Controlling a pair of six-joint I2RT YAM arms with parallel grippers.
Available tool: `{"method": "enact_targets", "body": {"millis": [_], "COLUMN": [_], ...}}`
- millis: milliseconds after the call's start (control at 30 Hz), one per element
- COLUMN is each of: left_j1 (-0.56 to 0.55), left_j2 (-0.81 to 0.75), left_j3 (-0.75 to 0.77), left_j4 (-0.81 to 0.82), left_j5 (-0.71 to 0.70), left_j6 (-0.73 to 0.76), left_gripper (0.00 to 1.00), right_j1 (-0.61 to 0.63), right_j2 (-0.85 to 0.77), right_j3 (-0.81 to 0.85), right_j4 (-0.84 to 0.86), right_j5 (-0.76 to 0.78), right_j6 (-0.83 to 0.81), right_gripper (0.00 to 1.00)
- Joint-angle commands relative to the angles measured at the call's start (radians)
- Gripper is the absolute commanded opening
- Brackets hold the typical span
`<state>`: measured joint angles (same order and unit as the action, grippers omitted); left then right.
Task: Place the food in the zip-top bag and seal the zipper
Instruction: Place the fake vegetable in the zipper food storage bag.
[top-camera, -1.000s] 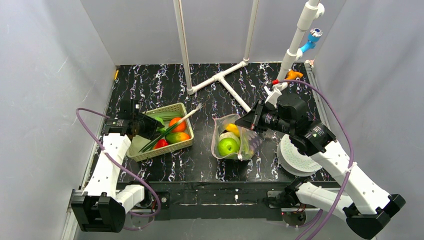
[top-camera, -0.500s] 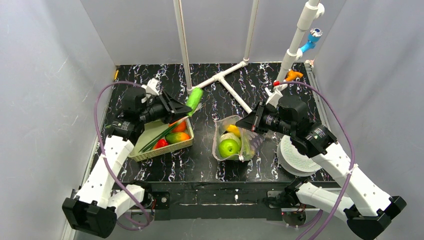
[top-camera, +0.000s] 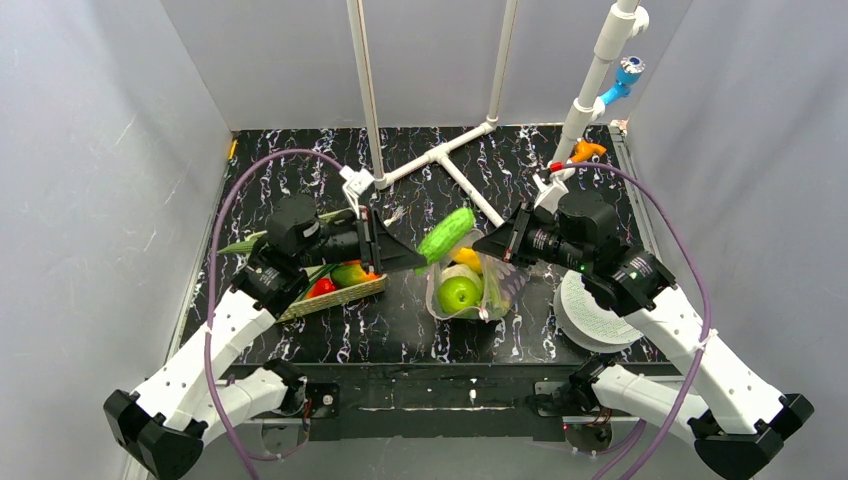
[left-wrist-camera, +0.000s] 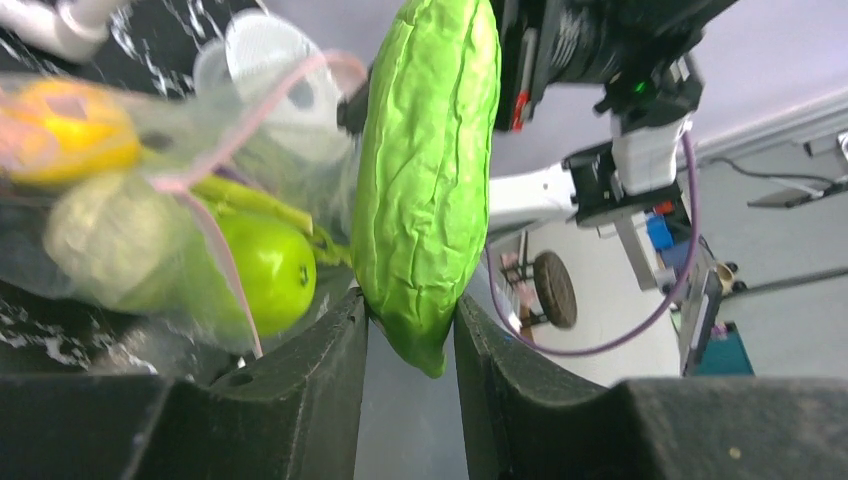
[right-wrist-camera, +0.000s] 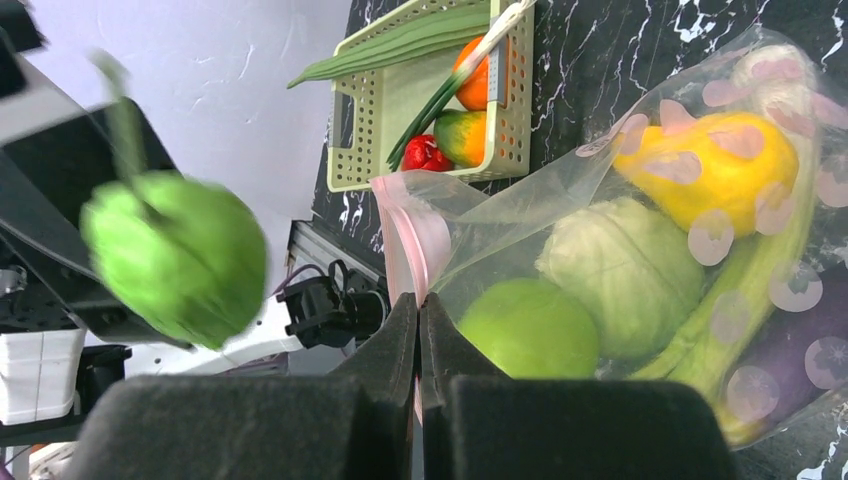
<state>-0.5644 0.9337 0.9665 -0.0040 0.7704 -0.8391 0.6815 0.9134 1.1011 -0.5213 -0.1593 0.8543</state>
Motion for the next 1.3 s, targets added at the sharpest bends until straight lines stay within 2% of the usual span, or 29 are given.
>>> {"method": "enact_targets", "body": {"millis": [0,233,633,833,1167,1267], "left_j1": [-0.067,-0.134,-0.157,-0.158,-0.179,-0.186], "left_j2": [-0.032,-0.032,0.081,0.162,0.318,0.355], "left_j3": [-0.041,-0.026,0.154,0.263,0.405,0.438], "left_j4": [-0.089,-0.282,-0.692,-0.702,-0.704,-0.705], "left_j5": [0.047,0.028,-0.234,-0.242,-0.211,-0.205], "left_j6": [0.077,0.195,0.339,0.328,0.311,0.309], "left_gripper": [0.00,0.00,0.00,0.07,0.10,0.16], "right_j1": [-0.004,-0.005,-0.004,-0.003,-0.003,-0.003], "right_j2": [-0.040,-0.038,-0.039,-0.025,-0.015,-0.010], "right_j3": [0.031,0.025,0.019,0.015,0.030,0.032], "right_j4": [0.093,0.107,0.100,0.103,0.103,0.114], "right_j5": [0.036,0.040,0.022,-0.011,-0.054,-0.072], "right_j6": [0.007,0.011,-0.003,-0.004,-0.016,-0.021], "right_gripper": [0.01,0.01,0.01,0.01,0.01,0.01]}}
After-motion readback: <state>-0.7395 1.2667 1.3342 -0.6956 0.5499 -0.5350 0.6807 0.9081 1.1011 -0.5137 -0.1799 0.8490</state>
